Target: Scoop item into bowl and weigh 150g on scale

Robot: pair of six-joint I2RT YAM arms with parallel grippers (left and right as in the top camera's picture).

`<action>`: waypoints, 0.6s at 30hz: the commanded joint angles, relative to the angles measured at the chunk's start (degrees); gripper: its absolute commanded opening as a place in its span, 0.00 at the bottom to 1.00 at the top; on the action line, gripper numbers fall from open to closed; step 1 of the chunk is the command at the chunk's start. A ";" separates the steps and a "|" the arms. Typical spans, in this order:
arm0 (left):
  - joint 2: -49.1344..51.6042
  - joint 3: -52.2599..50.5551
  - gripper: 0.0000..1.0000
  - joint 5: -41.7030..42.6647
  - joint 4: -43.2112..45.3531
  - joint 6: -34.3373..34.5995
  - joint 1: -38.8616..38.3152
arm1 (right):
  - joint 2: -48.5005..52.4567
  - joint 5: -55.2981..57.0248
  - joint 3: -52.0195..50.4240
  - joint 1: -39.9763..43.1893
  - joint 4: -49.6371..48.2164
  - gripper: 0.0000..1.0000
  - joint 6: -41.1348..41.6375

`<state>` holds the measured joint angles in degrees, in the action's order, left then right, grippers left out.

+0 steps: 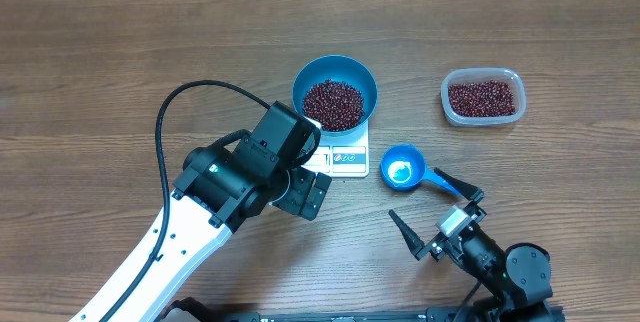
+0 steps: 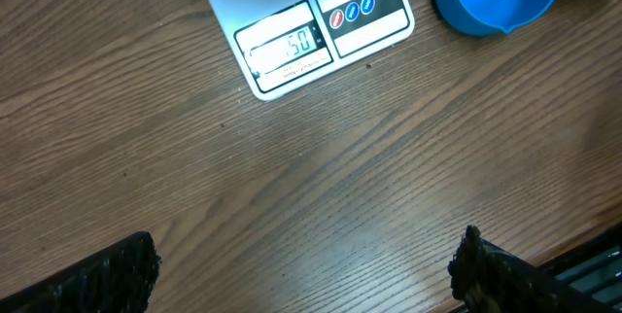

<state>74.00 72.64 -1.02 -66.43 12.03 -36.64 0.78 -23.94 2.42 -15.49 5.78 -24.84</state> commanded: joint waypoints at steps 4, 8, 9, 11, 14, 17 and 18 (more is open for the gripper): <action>-0.94 0.44 1.00 0.46 0.07 0.81 0.35 | -0.63 8.94 -1.97 -0.37 -2.49 1.00 9.03; -0.94 0.44 1.00 0.46 0.04 0.83 0.35 | -0.63 8.85 -1.97 -0.37 -2.49 1.00 9.03; -0.94 0.44 0.99 0.46 0.04 0.81 0.35 | -0.63 8.90 -1.97 -0.37 -2.49 1.00 9.01; -0.94 0.44 0.99 0.46 0.04 0.81 0.35 | -0.61 8.90 -1.97 -0.37 -2.49 1.00 9.01; -0.94 0.44 1.00 0.46 0.04 0.81 0.35 | -0.61 8.90 -1.97 -0.37 -2.49 1.00 9.01; -0.94 0.44 1.00 0.46 0.04 0.81 0.35 | -0.61 8.90 -1.97 -0.37 -2.49 1.00 9.01; -0.94 0.44 1.00 0.46 0.04 0.81 0.35 | -0.61 8.90 -1.97 -0.37 -2.49 1.00 9.01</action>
<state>74.00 72.64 -1.02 -66.43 12.03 -36.64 0.73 -15.84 1.06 -15.49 3.64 -16.49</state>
